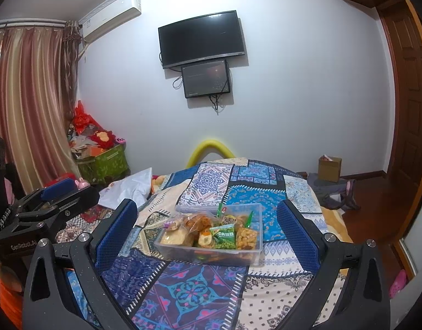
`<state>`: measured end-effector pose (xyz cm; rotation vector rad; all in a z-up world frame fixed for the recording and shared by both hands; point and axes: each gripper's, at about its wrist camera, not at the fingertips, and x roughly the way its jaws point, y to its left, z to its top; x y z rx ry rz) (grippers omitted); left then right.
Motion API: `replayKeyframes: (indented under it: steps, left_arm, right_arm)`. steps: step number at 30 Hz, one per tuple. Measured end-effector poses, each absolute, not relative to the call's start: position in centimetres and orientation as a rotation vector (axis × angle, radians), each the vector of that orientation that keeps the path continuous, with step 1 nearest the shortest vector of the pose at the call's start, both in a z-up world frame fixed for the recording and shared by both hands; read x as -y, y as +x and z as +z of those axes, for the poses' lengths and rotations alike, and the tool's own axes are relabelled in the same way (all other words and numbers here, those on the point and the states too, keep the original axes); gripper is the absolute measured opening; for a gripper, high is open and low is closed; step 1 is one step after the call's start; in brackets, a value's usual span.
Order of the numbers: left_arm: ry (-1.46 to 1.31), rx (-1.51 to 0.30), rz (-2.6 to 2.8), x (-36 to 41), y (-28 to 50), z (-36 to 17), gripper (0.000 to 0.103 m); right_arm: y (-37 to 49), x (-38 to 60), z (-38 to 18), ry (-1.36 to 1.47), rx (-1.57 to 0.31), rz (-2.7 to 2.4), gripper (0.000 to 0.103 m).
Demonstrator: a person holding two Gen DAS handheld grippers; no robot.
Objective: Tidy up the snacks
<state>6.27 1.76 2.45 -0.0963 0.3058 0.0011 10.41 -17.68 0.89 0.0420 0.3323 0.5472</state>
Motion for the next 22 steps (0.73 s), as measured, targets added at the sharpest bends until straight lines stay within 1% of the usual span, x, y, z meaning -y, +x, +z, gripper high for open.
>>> replayKeyframes:
  steps: [22]
  left_arm:
    - [-0.104, -0.33, -0.019, -1.65, 6.63, 2.14, 0.102]
  right_arm:
    - [10.8, 17.78, 0.77, 0.04, -0.338, 0.548, 0.101]
